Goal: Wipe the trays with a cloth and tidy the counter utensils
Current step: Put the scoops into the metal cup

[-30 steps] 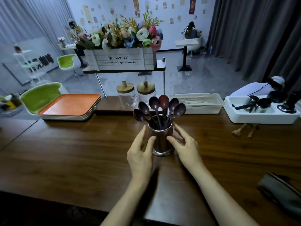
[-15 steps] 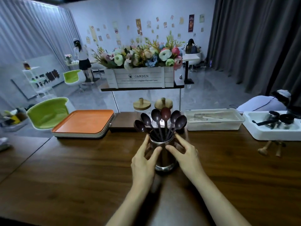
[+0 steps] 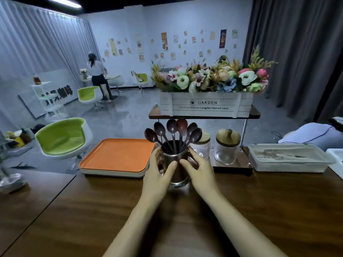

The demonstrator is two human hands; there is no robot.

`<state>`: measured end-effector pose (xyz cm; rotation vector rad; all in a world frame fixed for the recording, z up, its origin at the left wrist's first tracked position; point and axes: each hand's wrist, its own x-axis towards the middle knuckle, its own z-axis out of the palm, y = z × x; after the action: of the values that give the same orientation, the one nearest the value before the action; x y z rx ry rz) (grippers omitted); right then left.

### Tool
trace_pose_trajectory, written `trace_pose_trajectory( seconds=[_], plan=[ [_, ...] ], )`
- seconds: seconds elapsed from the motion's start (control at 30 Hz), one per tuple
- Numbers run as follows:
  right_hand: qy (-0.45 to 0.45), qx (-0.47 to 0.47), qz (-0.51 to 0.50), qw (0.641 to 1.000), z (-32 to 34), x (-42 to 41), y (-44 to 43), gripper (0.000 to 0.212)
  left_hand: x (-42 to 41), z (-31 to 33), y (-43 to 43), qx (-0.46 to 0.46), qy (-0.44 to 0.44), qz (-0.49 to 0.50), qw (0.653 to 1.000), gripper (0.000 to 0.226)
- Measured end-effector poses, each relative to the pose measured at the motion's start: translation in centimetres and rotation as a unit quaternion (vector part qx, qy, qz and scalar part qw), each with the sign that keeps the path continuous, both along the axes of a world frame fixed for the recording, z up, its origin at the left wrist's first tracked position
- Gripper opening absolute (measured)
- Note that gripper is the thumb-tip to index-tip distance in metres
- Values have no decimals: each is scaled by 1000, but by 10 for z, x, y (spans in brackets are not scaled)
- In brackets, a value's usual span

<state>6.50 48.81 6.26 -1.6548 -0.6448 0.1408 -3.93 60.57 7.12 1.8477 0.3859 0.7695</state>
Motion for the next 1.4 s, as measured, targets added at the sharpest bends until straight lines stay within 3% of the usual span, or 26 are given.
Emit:
trace_pose_trajectory(
  seconds=[0.3, 0.63, 1.0, 1.3, 1.4],
  plan=[
    [-8, 18, -39, 999, 8, 20, 54, 38, 40, 7, 53, -17, -27, -63, 997, 68],
    [-7, 11, -76, 997, 2, 42, 84, 46, 70, 1, 78, -63, -16, -77, 995, 68],
    [15, 3, -102, 995, -2, 58, 102, 62, 88, 4, 91, -52, 7, -92, 994, 67],
    [11, -8, -82, 997, -10, 61, 110, 67, 94, -5, 98, -51, -4, -68, 996, 83],
    [15, -10, -70, 997, -12, 61, 109, 70, 93, -7, 96, -60, -13, -77, 995, 79]
  ],
)
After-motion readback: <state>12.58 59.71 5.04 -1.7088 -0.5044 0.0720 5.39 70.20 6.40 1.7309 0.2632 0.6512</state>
